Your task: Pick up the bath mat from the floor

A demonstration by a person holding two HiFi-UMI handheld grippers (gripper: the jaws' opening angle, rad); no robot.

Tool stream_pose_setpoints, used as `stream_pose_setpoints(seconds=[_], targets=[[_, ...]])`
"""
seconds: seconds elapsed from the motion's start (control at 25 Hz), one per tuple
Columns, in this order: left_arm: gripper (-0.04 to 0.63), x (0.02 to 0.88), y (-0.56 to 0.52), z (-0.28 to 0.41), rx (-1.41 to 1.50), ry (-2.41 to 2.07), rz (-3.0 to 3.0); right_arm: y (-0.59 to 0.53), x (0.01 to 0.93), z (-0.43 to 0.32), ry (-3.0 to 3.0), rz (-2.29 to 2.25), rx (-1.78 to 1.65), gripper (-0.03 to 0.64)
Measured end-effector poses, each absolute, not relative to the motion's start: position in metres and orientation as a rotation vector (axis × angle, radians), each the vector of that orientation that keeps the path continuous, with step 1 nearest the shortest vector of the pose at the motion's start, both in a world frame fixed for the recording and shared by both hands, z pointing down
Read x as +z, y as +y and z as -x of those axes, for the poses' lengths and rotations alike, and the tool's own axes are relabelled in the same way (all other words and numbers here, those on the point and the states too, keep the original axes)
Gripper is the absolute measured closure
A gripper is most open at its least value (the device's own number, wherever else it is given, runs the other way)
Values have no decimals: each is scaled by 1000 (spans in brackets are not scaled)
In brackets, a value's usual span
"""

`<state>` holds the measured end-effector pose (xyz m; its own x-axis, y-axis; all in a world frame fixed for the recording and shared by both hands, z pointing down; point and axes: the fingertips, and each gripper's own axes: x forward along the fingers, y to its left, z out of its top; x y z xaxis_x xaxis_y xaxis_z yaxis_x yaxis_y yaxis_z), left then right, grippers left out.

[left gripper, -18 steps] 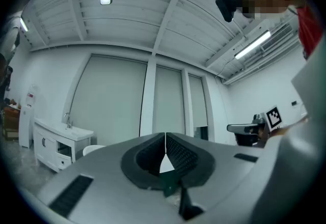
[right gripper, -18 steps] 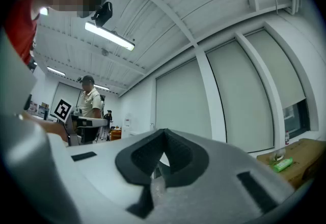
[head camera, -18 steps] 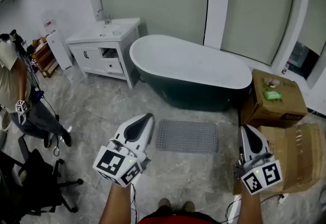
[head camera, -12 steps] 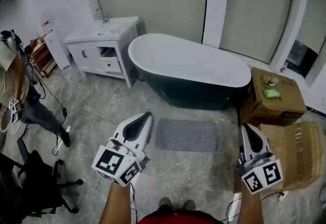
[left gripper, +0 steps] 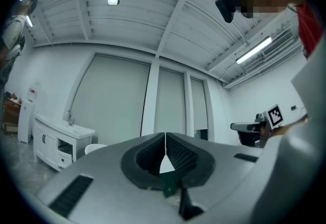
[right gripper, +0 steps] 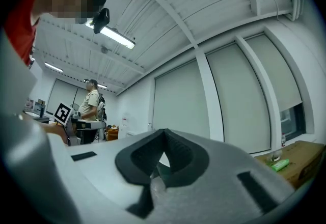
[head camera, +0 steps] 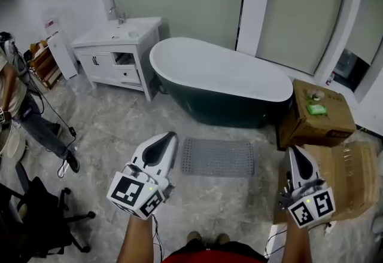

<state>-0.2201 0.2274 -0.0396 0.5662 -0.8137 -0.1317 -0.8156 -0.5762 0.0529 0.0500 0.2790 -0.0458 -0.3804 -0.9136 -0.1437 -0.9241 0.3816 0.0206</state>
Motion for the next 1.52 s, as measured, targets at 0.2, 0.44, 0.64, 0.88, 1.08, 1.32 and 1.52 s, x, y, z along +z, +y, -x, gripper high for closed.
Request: stream_pose_setpoints(seconds=[0.2,0.44,0.64,0.88,1.08,1.32,1.52], targets=[[580,-31,217,238,242,1448,2783,280,-37,-39,2535,1727,146,614],[580,-16,197,234,191,1436,2801,261,-21,-48,2524,1762,116,614],[580,-9,167,222,157,1433,2791,225,-9,-66,2515,1748,87,614],[580,0,114,204,145,1501,2733,165,6,-93,2537,1744,120,614],[580,3,65,174,125,1554,2677,113,18,-125,2558,1724,110,614],[580,19,12,134,93,1654,2639,58,41,-168,2594,1696,73,614],[580,26,-17,112,77,1719,2584,21,56,-193,2637,1667,81,614]])
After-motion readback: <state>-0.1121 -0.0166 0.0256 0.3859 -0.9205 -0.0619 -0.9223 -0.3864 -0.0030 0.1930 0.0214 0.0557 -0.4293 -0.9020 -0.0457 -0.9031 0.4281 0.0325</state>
